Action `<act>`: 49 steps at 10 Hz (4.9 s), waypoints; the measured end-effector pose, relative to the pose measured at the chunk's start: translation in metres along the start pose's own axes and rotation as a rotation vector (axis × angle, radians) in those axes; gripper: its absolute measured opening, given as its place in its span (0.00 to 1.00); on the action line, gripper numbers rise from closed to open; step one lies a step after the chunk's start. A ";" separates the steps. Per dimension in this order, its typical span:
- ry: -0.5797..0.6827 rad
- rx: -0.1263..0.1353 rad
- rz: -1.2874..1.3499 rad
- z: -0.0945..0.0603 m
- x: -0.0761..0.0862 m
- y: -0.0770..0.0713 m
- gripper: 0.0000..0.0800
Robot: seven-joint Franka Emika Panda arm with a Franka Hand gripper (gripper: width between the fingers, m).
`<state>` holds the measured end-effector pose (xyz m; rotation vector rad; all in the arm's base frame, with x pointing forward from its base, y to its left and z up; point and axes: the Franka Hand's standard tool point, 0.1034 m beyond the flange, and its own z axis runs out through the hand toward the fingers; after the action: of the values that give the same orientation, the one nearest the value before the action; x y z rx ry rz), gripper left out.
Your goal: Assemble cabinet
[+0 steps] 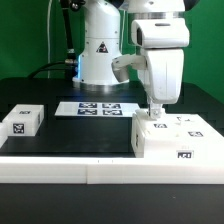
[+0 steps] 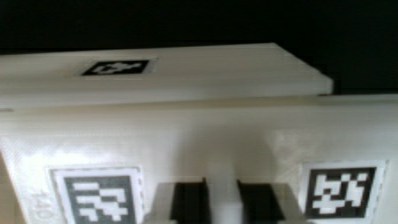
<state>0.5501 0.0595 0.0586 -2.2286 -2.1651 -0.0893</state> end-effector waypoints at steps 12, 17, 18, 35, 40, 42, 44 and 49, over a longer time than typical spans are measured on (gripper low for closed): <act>0.015 -0.038 -0.006 0.001 0.000 0.026 0.85; 0.005 -0.075 0.114 -0.023 -0.002 0.016 1.00; 0.006 -0.100 0.184 -0.033 -0.002 0.006 1.00; 0.228 -0.120 1.522 -0.018 0.015 -0.048 1.00; 0.248 -0.215 1.475 -0.005 0.040 -0.053 1.00; 0.251 -0.275 1.434 0.008 0.030 -0.052 1.00; 0.240 -0.275 1.425 0.010 0.020 -0.051 1.00; 0.238 -0.275 1.421 0.011 0.020 -0.052 1.00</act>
Offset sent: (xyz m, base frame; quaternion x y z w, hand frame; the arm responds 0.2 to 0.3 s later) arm 0.0209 0.0090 -0.0098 -0.0258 0.0235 -0.0155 0.9993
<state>0.4993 0.0814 0.0482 -3.0560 -0.1461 -0.5472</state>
